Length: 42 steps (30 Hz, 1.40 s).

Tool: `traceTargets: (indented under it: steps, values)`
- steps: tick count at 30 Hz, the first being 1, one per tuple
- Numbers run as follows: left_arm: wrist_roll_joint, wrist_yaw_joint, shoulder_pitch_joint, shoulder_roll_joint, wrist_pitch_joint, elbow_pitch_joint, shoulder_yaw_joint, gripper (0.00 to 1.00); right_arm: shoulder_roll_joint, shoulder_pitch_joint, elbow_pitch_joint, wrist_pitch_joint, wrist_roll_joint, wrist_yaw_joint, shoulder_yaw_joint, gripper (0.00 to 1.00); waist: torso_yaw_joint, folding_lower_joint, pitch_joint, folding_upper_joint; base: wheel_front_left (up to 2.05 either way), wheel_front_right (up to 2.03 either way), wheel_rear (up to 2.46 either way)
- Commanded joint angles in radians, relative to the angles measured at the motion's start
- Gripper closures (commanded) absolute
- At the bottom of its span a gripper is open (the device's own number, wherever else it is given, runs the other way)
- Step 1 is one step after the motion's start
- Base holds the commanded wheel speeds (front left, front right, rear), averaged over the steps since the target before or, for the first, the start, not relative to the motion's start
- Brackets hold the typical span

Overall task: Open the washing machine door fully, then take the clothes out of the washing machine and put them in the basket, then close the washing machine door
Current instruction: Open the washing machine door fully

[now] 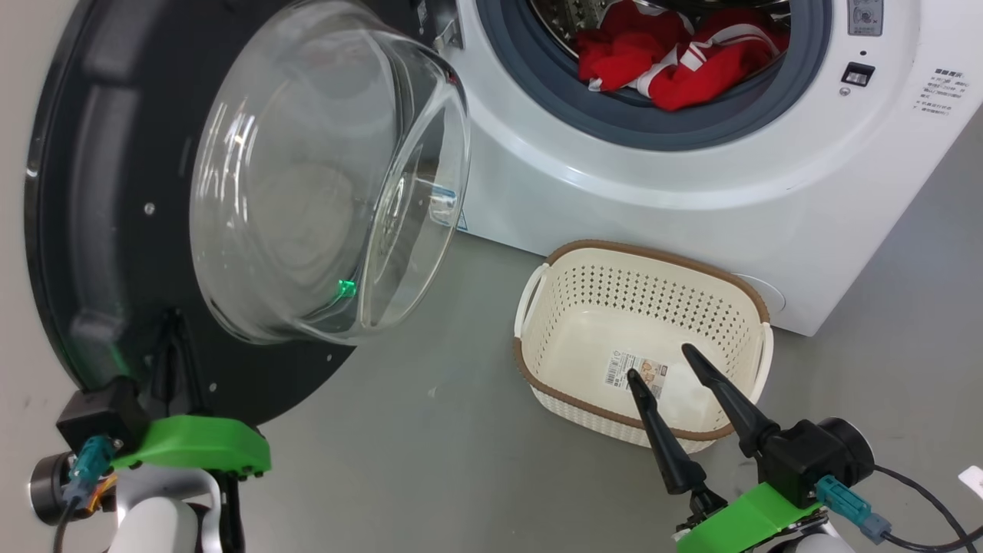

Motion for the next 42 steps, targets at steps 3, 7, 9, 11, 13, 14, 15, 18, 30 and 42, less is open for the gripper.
traceTargets:
  steps: [3, 7, 9, 11, 13, 14, 15, 18, 30, 42]
  values:
    - [0.025, -0.014, -0.055, 0.028, -0.012, 0.000, 0.083, 1.00, 0.002, -0.020, -0.026, 0.004, -0.022, 0.006, 0.020, 0.00, 0.002, 0.0000, 0.006, 0.0000, 0.00, 0.00, 0.00]
    - [0.051, -0.037, -0.080, 0.027, -0.012, 0.029, 0.130, 1.00, 0.002, -0.006, -0.028, 0.009, -0.030, 0.006, 0.011, 0.00, -0.002, 0.0000, 0.013, 0.0000, 0.00, 0.00, 0.00]
    - [0.063, -0.044, -0.089, 0.028, -0.012, 0.040, 0.145, 1.00, 0.002, 0.000, -0.030, 0.009, -0.034, 0.006, 0.009, 0.00, -0.004, 0.0000, 0.015, 0.0000, 0.00, 0.00, 0.00]
    - [0.073, -0.053, -0.099, 0.028, -0.012, 0.049, 0.161, 1.00, 0.002, 0.007, -0.032, 0.009, -0.037, 0.006, 0.006, 0.00, -0.007, 0.0000, 0.016, 0.0000, 0.00, 0.00, 0.00]
    - [0.081, -0.060, -0.108, 0.027, -0.012, 0.058, 0.179, 1.00, 0.002, 0.013, -0.033, 0.009, -0.040, 0.006, 0.005, 0.00, -0.009, 0.0000, 0.018, 0.0000, 0.00, 0.00, 0.00]
    - [0.084, -0.063, -0.111, 0.027, -0.012, 0.063, 0.189, 1.00, 0.002, 0.016, -0.035, 0.009, -0.042, 0.006, 0.005, 0.00, -0.011, 0.0000, 0.019, 0.0000, 0.00, 0.00, 0.00]
    - [0.087, -0.067, -0.115, 0.028, -0.012, 0.069, 0.199, 1.00, 0.002, 0.018, -0.036, 0.009, -0.043, 0.006, 0.005, 0.00, -0.014, 0.0000, 0.020, 0.0000, 0.00, 0.00, 0.00]
    - [0.098, -0.074, -0.125, 0.028, -0.012, 0.082, 0.229, 1.00, 0.002, 0.022, -0.043, 0.011, -0.047, 0.006, 0.006, 0.00, -0.020, 0.0000, 0.025, 0.0000, 0.00, 0.00, 0.00]
    - [0.127, -0.100, -0.171, 0.047, -0.012, 0.144, 0.350, 1.00, 0.002, 0.026, -0.062, 0.025, -0.061, 0.006, 0.003, 0.00, -0.041, 0.0000, 0.038, 0.0000, 0.00, 0.00, 0.00]
    - [0.163, -0.123, -0.216, 0.055, -0.012, 0.234, 0.451, 1.00, 0.002, 0.014, -0.076, 0.041, -0.063, 0.006, 0.007, 0.00, -0.066, 0.0000, 0.067, 0.0000, 0.00, 0.00, 0.00]
